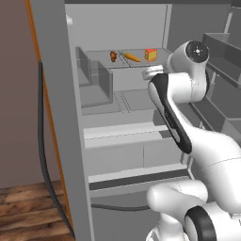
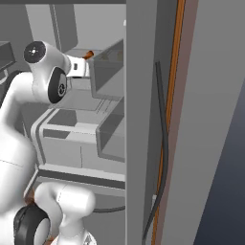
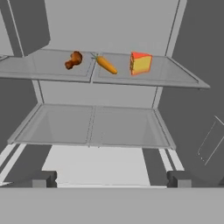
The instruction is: Take the cheese, chicken drumstick, and carrot from the fridge and place them on the plate on the dining counter to create an appetizer plate.
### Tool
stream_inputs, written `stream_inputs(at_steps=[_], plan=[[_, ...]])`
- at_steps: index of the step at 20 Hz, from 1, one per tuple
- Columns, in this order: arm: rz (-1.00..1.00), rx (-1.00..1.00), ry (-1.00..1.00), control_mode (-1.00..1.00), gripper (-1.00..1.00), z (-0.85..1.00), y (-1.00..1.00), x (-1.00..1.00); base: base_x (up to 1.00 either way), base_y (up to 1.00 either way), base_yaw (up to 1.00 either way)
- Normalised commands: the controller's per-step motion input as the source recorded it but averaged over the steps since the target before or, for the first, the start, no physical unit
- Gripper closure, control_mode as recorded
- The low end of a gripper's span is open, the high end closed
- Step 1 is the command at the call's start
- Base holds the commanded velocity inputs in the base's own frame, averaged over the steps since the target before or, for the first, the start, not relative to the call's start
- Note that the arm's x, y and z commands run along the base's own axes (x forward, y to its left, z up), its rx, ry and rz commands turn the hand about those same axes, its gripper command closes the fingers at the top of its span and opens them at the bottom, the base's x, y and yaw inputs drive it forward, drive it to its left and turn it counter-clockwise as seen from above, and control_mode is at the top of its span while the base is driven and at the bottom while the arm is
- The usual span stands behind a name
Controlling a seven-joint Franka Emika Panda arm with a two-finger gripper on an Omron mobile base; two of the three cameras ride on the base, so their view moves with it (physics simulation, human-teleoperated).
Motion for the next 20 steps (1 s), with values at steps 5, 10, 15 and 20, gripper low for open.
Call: stream_inputs(at_steps=[5,10,15,20], plan=[[-0.03,0.02,0.00,-1.00,-1.00,0.07,0.00,0.30,0.00,0.00,0.00],[-0.02,0.03,0.00,-1.00,-1.00,0.11,0.00,0.22,0.00,0.00,0.00],[0.00,0.00,0.00,-1.00,-1.00,0.05,0.00,0.17,0.00,0.00,0.00],[-0.01,0.00,0.00,-1.00,-1.00,0.00,0.00,0.21,0.00,0.00,0.00]])
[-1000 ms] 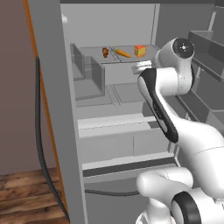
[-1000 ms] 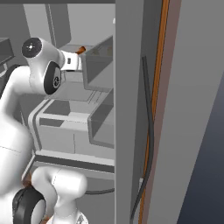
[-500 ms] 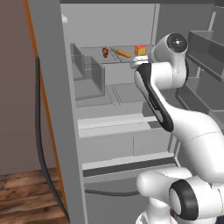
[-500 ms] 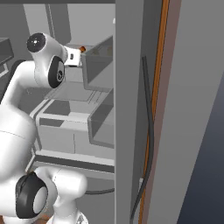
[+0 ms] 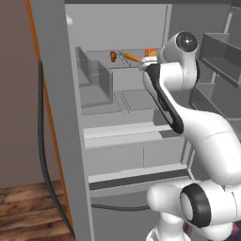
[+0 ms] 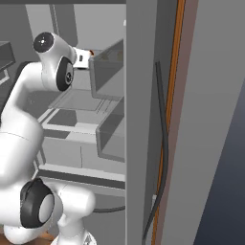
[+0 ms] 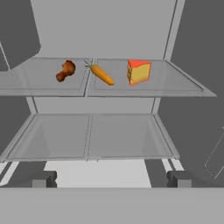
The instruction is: Take the cheese, chicken drumstick, and carrot from the fridge and place them on the plate on the dining counter to create an appetizer plate.
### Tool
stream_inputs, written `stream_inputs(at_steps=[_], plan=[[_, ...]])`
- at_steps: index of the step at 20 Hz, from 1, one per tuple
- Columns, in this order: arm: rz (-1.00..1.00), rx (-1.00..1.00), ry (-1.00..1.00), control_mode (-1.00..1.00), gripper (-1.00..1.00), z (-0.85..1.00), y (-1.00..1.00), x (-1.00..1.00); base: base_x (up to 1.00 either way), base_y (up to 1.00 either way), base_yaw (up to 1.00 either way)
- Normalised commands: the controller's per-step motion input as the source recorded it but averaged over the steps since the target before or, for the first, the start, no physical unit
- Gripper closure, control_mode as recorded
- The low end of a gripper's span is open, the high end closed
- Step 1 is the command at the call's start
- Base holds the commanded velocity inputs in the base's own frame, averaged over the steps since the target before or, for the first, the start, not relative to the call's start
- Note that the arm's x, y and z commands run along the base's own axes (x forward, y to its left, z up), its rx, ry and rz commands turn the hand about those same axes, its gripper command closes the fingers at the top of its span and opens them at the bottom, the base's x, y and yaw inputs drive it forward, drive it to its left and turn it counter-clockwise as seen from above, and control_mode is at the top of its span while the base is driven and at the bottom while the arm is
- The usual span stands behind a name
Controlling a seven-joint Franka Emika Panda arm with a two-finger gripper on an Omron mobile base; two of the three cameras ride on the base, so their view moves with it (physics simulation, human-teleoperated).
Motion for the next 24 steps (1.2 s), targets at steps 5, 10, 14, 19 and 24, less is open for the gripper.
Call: stream_inputs(at_steps=[5,10,14,19,24], plan=[[-0.01,0.00,0.00,-1.00,-1.00,0.00,0.00,0.28,0.00,0.00,0.00],[0.00,0.00,0.00,-1.00,-1.00,0.00,0.02,0.32,0.00,0.00,0.00],[0.00,0.00,0.00,-1.00,-1.00,0.00,0.03,0.40,0.00,0.00,0.00],[0.00,0.00,0.00,-1.00,-1.00,0.00,0.05,0.34,0.00,0.00,0.00],[0.00,0.00,0.00,-1.00,-1.00,0.00,0.03,0.34,0.00,0.00,0.00]])
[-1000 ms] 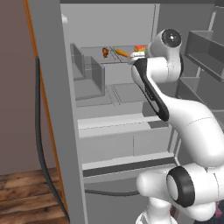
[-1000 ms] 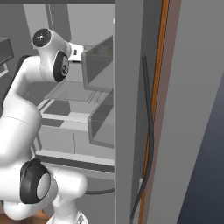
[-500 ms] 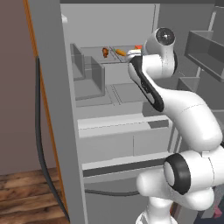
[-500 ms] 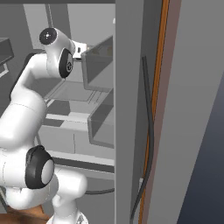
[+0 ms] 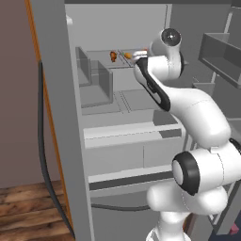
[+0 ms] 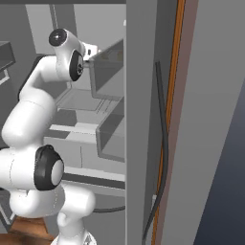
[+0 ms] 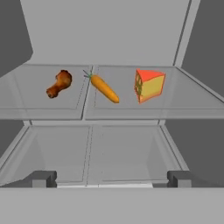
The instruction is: Take the cheese, chicken drumstick, and carrot from the fridge and place them on the plate on the dining counter to create an appetizer plate.
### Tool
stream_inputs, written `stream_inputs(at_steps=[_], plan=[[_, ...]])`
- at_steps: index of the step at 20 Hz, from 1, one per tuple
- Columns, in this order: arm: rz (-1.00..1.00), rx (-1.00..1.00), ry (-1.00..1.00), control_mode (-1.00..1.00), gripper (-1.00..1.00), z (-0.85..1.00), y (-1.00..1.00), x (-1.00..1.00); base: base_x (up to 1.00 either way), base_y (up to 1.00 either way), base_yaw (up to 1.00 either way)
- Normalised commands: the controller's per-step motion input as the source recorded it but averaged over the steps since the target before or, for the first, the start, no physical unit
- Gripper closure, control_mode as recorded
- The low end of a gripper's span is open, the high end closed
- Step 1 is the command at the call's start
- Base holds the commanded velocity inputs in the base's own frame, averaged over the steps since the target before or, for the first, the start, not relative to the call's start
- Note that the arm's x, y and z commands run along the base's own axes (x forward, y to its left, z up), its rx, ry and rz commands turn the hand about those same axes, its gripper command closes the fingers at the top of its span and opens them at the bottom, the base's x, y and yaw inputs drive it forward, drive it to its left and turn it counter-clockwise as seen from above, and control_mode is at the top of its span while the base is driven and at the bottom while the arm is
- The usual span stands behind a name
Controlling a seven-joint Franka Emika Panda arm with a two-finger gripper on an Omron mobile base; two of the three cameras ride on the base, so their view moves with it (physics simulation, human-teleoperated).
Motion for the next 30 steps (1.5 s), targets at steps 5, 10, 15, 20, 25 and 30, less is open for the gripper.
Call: stream_inputs(at_steps=[5,10,15,20,25,30], plan=[[0.00,0.00,0.00,-1.00,-1.00,0.00,0.00,0.34,0.00,0.00,0.00],[0.00,0.00,0.00,-1.00,-1.00,0.00,0.00,0.29,0.00,0.00,0.00],[0.00,0.00,0.00,-1.00,-1.00,0.00,0.00,0.24,0.00,0.00,0.00],[0.00,0.00,0.00,-1.00,-1.00,0.00,0.00,0.17,0.00,0.00,0.00],[0.00,0.00,0.01,-1.00,-1.00,-0.06,0.00,0.18,0.00,0.00,0.00],[0.00,0.00,0.04,-1.00,-1.00,-0.05,0.00,0.26,0.00,0.00,0.00]])
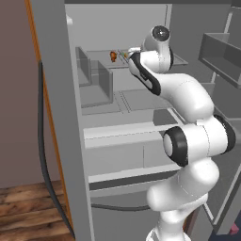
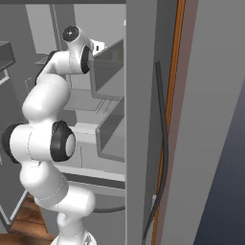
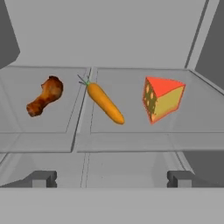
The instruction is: Take the cheese, chicken drumstick, and carrot from the fridge and place them on the plate on the dining counter to create an appetizer plate.
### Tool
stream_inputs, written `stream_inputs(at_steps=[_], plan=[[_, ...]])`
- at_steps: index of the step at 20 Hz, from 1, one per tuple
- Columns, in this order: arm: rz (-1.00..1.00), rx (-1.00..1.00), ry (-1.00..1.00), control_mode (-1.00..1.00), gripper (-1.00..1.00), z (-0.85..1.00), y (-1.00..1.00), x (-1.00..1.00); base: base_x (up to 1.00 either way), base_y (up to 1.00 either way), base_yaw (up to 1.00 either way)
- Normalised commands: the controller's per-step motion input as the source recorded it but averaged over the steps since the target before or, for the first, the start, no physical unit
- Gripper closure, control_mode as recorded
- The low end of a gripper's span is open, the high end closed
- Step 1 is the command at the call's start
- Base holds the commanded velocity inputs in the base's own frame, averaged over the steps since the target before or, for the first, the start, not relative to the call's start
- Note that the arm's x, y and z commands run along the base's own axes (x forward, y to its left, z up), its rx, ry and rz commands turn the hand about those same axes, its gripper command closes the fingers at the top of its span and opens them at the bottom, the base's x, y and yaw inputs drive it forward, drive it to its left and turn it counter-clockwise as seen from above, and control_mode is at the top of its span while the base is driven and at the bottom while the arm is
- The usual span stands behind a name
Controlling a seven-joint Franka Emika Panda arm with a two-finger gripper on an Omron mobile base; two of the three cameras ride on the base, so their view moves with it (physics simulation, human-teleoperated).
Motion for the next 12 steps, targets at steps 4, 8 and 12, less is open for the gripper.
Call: stream_inputs(at_steps=[4,8,12], plan=[[0.00,0.00,0.05,-1.00,-1.00,-0.04,0.00,0.33,0.00,0.00,0.00],[0.00,0.00,0.06,-1.00,-1.00,-0.02,0.00,0.36,0.00,0.00,0.00],[0.00,0.00,0.05,-1.00,-1.00,-0.08,0.00,0.38,0.00,0.00,0.00]])
